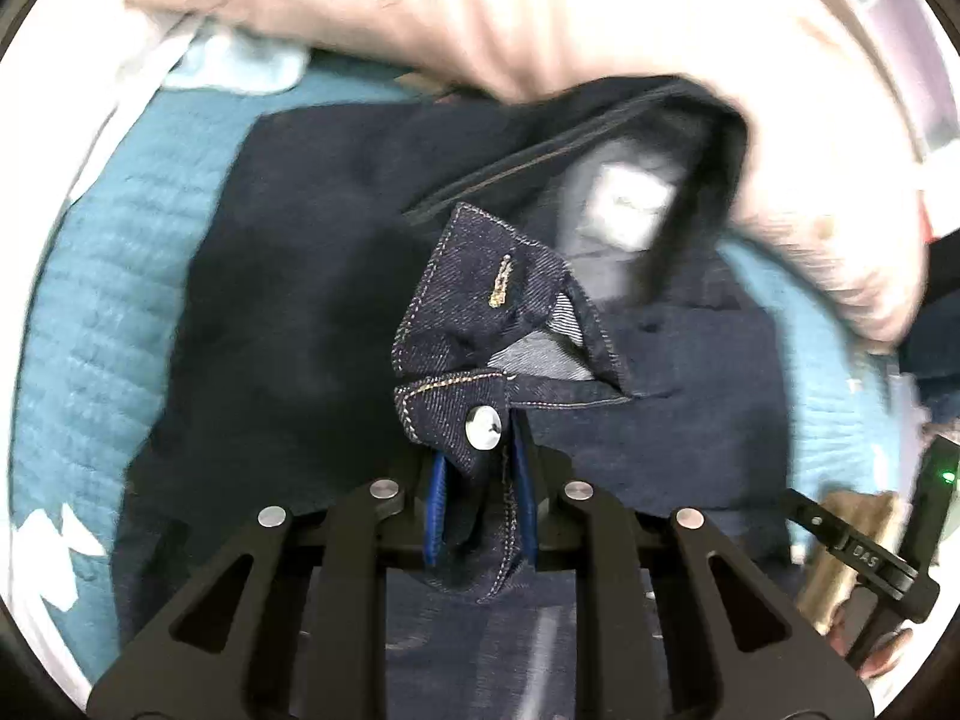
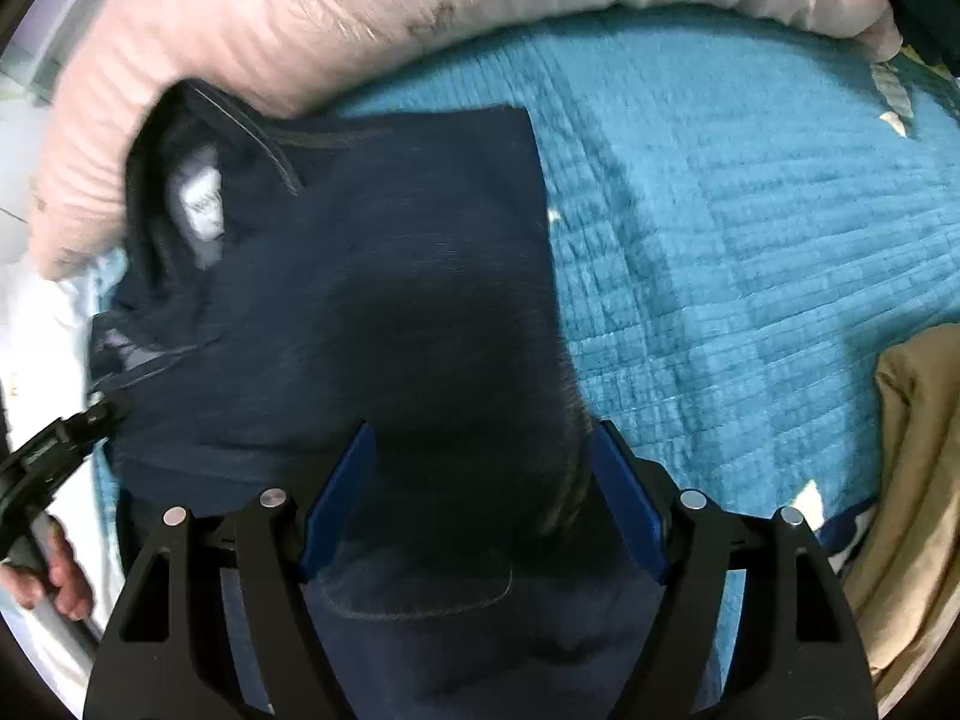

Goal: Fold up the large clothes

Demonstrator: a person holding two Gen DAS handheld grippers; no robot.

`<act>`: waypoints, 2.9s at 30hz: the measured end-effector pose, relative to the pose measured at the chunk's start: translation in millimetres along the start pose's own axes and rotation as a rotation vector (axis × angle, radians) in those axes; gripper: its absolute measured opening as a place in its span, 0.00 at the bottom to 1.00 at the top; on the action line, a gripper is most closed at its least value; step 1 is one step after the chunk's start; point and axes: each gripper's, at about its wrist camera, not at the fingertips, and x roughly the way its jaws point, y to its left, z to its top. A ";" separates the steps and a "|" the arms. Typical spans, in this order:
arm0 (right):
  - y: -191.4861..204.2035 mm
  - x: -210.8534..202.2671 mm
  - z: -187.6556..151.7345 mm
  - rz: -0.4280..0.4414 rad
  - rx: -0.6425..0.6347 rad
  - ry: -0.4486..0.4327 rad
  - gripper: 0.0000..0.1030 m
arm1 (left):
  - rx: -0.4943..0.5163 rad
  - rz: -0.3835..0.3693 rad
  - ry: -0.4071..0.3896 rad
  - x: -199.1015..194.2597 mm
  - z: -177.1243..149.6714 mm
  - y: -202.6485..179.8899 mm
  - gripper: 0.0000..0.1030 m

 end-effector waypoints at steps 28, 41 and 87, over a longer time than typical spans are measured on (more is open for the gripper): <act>24.4 7.7 -20.2 0.210 -0.065 0.039 0.00 | 0.169 0.028 0.036 24.3 -55.5 -70.6 0.01; -20.1 -30.5 6.8 0.173 -0.002 -0.062 0.02 | 0.204 0.081 -0.040 -7.6 -40.3 -73.8 0.00; -42.0 -45.8 121.6 0.086 0.110 -0.138 0.84 | -0.105 0.065 0.015 -17.7 83.3 54.8 0.63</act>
